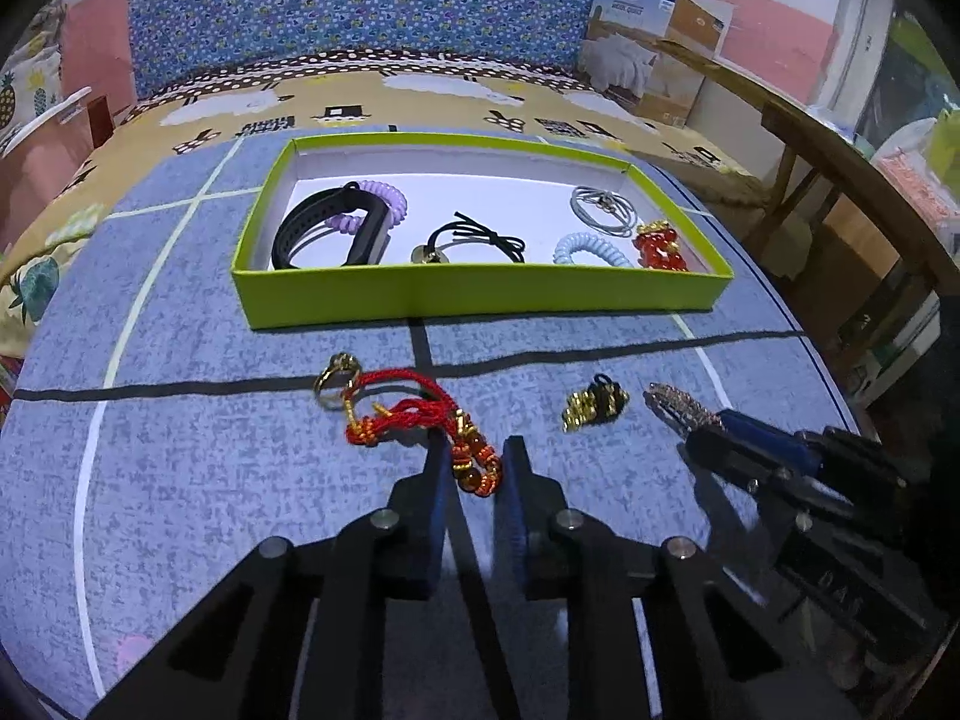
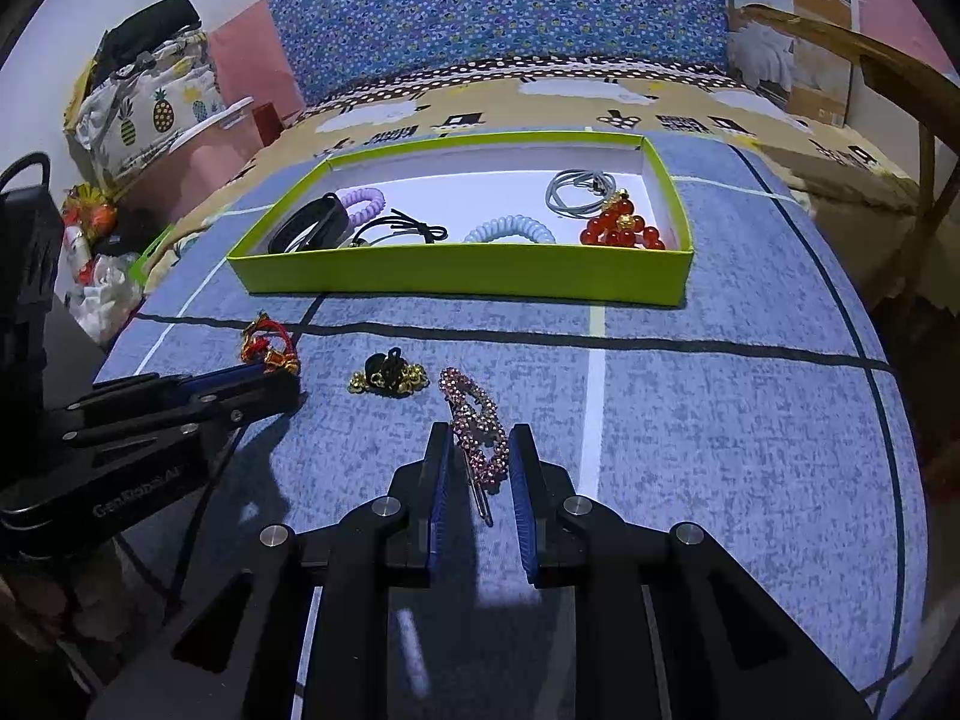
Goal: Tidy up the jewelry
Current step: 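Grasp the red cord keychain with the left tool while the right tool grasps the pink clip, then carry the red keychain and pink clip with both tools into the green box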
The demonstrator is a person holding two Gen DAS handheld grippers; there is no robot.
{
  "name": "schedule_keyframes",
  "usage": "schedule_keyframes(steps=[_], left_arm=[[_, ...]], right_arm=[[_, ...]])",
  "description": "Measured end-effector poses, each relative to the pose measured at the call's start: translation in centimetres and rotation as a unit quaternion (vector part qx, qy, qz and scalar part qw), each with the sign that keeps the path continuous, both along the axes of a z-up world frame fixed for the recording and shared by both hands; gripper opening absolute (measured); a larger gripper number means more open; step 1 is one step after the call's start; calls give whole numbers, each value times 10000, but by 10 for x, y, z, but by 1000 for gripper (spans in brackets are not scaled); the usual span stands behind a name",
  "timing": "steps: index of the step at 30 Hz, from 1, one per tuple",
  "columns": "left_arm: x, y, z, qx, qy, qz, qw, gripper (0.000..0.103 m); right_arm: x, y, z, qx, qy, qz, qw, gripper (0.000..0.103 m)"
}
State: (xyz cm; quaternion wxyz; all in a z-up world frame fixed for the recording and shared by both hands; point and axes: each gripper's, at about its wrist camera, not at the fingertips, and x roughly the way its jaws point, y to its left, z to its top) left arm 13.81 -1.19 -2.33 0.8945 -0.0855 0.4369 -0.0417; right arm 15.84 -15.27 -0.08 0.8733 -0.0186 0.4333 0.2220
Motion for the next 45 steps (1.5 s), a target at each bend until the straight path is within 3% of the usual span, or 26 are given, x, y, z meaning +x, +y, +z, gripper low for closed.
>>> schedule_keyframes(steps=[2, 10, 14, 20, 31, 45], left_arm=[[-7, 1, 3, -54, -64, -61, 9999, 7], [-38, 7, 4, -188, -167, -309, 9992, 7], [-54, 11, 9, -255, -311, -435, 9982, 7], [-71, 13, 22, -300, -601, -570, 9961, 7], [-76, 12, 43, -345, -905, -695, 9929, 7], [-48, 15, 55, -278, -1065, -775, 9909, 7]], right_arm=[[-2, -2, 1, 19, -3, -17, 10000, 19], [-11, -8, 3, 100, -13, -41, 9999, 19], [-17, -13, 5, 168, -32, -50, 9998, 14], [-23, -16, 9, 205, -98, -68, 9997, 14], [-33, -18, 25, 388, -293, -31, 9988, 14], [-20, -17, 43, 560, -453, -19, 9974, 14]])
